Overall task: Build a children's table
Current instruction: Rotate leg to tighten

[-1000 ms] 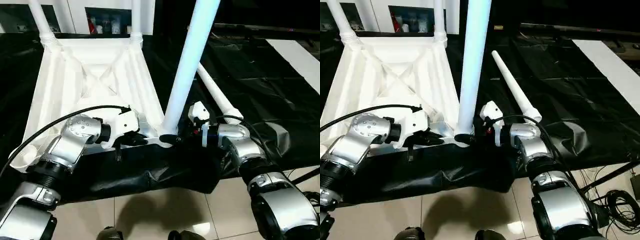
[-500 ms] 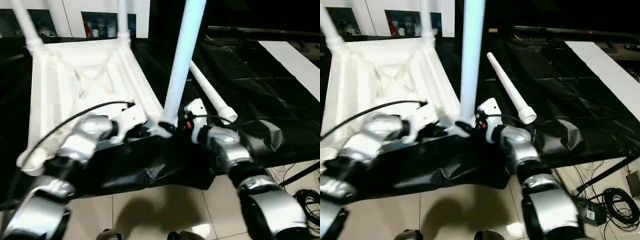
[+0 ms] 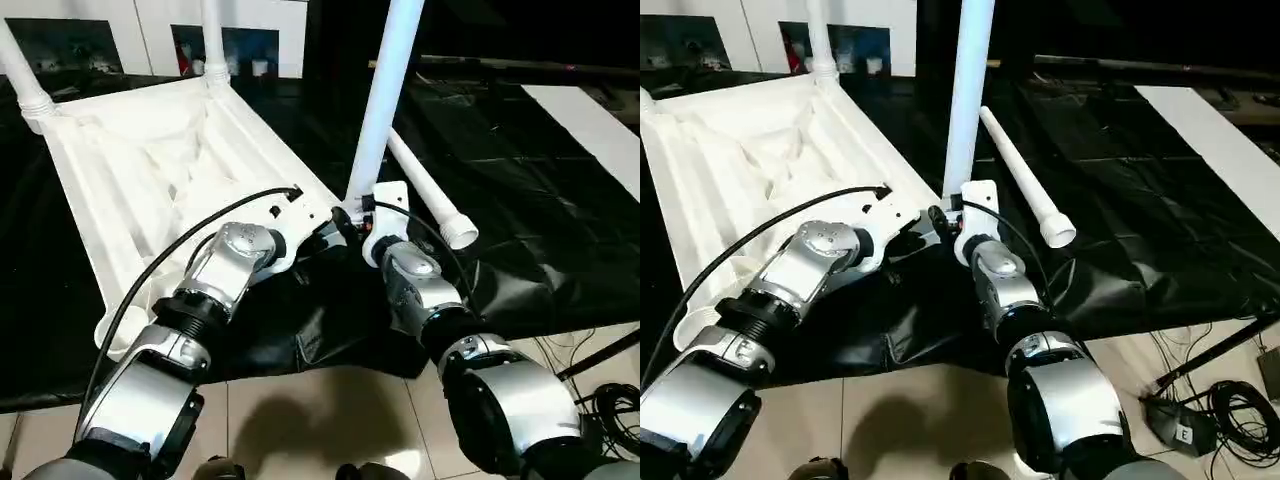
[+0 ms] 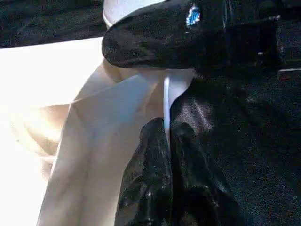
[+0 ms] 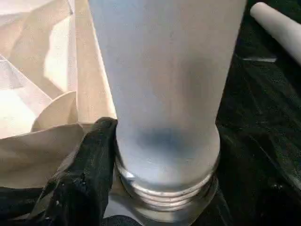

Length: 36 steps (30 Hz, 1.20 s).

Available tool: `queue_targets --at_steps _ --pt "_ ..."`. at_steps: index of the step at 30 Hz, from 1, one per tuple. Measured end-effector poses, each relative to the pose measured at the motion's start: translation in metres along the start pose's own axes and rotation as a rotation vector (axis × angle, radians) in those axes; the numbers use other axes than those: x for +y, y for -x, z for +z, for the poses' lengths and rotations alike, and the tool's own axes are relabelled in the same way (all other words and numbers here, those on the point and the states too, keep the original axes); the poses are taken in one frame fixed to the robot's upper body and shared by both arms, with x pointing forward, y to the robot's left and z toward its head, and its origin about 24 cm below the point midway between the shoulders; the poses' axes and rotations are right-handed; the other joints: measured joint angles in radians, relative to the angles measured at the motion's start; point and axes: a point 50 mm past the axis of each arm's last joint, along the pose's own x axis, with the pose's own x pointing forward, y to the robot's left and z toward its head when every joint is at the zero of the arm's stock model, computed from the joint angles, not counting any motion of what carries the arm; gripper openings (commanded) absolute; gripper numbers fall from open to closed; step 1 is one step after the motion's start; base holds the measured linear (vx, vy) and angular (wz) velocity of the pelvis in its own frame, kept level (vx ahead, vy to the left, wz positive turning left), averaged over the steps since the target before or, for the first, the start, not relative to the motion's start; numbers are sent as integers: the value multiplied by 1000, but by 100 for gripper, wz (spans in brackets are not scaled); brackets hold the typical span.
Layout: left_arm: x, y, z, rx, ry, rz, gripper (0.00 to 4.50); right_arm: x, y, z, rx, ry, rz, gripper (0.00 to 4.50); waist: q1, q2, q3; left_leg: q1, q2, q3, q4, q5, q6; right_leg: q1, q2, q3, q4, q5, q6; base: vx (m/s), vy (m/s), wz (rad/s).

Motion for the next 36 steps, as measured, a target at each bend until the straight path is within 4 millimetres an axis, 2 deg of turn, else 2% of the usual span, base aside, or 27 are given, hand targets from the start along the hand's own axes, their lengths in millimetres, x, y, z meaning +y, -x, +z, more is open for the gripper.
queue_targets --at_steps 6,12,18,22,24,30,31,36 --pt "8 10 -6 -2 -28 16 0 2 3 -1 -29 17 119 388 -13 1 1 -1 1 -1 -3 0 0 -3 1 -2 0 4 1 0 0 0" --pt "13 24 -13 -14 -86 -34 0 -12 14 1 -1 144 329 445 -20 3 0 -1 2 -1 -4 0 0 -4 2 -3 0 7 -4 0 0 0" --pt "14 48 -27 -32 -155 -177 0 -28 29 6 49 248 578 445 -17 4 0 -2 3 0 -2 0 0 -5 2 -2 -1 5 -6 0 0 0" --pt "7 60 -33 -53 -191 -313 0 -32 36 13 58 277 707 445 -1 4 0 -3 3 1 2 0 0 -4 2 -2 0 4 -9 0 0 0" --pt "4 61 -32 -60 -196 -349 0 -28 37 12 72 288 772 445 8 4 0 -3 3 3 4 0 1 -3 0 -1 0 3 -10 0 0 0" --pt "1 61 -31 -59 -210 -367 0 -24 38 8 100 304 829 445 18 3 0 -4 4 5 6 0 1 -3 0 -1 0 3 -10 0 0 0" --pt "2 61 -31 -58 -210 -366 0 -24 39 8 105 307 831 419 18 3 0 -4 4 5 6 0 1 -3 0 -1 0 3 -10 0 0 0" --pt "2 63 -32 -60 -213 -365 0 -24 40 5 118 299 848 394 17 3 0 -4 4 5 6 0 1 -4 0 -1 1 3 -9 0 0 0"
